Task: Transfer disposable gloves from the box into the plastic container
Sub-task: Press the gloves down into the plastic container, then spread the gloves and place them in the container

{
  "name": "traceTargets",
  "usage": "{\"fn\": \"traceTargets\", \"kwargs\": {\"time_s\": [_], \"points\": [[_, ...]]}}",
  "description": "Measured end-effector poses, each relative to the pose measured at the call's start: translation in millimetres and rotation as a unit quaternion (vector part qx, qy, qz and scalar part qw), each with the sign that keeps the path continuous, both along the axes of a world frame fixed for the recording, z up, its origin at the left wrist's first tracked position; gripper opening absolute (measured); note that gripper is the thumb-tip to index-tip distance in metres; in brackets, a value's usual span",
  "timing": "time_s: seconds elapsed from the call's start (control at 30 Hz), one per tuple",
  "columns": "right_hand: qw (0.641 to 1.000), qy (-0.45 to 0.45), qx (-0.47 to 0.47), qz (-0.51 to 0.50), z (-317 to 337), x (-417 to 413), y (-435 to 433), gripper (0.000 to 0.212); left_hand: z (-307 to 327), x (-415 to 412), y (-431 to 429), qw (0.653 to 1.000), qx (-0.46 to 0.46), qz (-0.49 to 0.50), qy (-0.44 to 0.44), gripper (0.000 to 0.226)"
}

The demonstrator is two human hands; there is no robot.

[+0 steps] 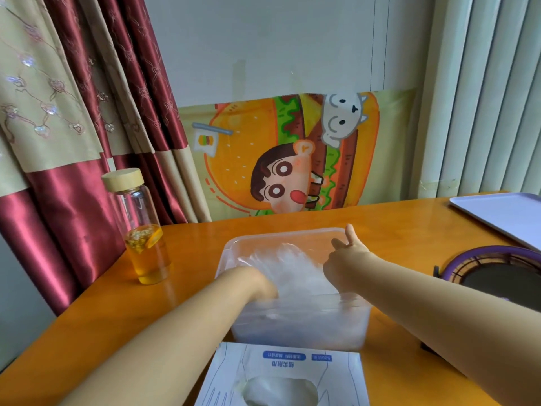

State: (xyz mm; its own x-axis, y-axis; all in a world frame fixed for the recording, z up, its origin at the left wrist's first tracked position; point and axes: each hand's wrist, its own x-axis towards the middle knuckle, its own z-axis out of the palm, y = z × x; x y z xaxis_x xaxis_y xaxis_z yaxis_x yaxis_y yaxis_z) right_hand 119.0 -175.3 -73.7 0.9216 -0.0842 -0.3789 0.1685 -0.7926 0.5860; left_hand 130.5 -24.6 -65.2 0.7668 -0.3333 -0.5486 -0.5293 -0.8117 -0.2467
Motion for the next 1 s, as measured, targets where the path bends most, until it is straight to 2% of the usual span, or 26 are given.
{"fn": "traceTargets", "kwargs": {"time_s": [0.07, 0.17, 0.33, 0.4, 0.47, 0.53, 0.6, 0.7, 0.8, 0.83, 0.9, 1.0], "points": [[1.000, -0.007, -0.027, 0.010, -5.4, 3.6, 0.1, 0.057, -1.1, -0.2, 1.9, 1.000, -0.004, 0.009, 0.024, 0.042], [0.999, -0.034, -0.001, 0.025, -1.2, 4.1, -2.5, 0.056, 10.3, -5.7, 4.0, 0.997, -0.023, 0.029, 0.067, 0.040], [0.983, -0.107, 0.130, 0.075, 29.9, -16.4, -8.0, 0.071, 42.5, -14.4, 16.6, 0.987, -0.144, 0.027, 0.072, 0.045], [0.959, -0.161, 0.208, 0.107, 39.9, -27.1, -9.7, 0.062, 50.5, -17.7, 28.7, 0.972, -0.218, 0.039, 0.084, 0.046], [0.918, -0.210, 0.296, 0.159, 45.0, -38.3, -11.3, 0.046, 50.4, -20.0, 44.5, 0.934, -0.333, 0.071, 0.109, 0.045], [0.868, -0.230, 0.389, 0.205, 48.4, -50.1, -8.9, 0.034, 45.8, -22.1, 60.9, 0.875, -0.451, 0.116, 0.133, 0.043], [0.838, -0.220, 0.442, 0.232, 51.2, -67.4, 0.5, 0.027, 39.6, -26.3, 75.8, 0.809, -0.550, 0.158, 0.136, 0.037], [0.837, -0.174, 0.450, 0.260, 43.0, -93.8, 16.2, 0.022, 29.8, -37.7, 91.3, 0.718, -0.657, 0.211, 0.092, 0.033], [0.865, -0.073, 0.418, 0.267, 17.3, -110.8, 31.1, 0.025, 17.2, -52.9, 102.1, 0.670, -0.699, 0.251, 0.010, 0.026], [0.875, -0.047, 0.405, 0.262, 8.2, -113.5, 35.1, 0.027, 13.4, -57.4, 104.4, 0.663, -0.703, 0.257, -0.009, 0.022], [0.891, -0.012, 0.377, 0.251, -9.1, -115.6, 41.4, 0.033, 5.3, -69.2, 107.8, 0.678, -0.690, 0.252, -0.042, 0.016], [0.906, 0.016, 0.333, 0.262, -23.5, -114.5, 47.7, 0.040, -7.1, -90.4, 112.9, 0.757, -0.619, 0.195, -0.077, 0.012]]}}
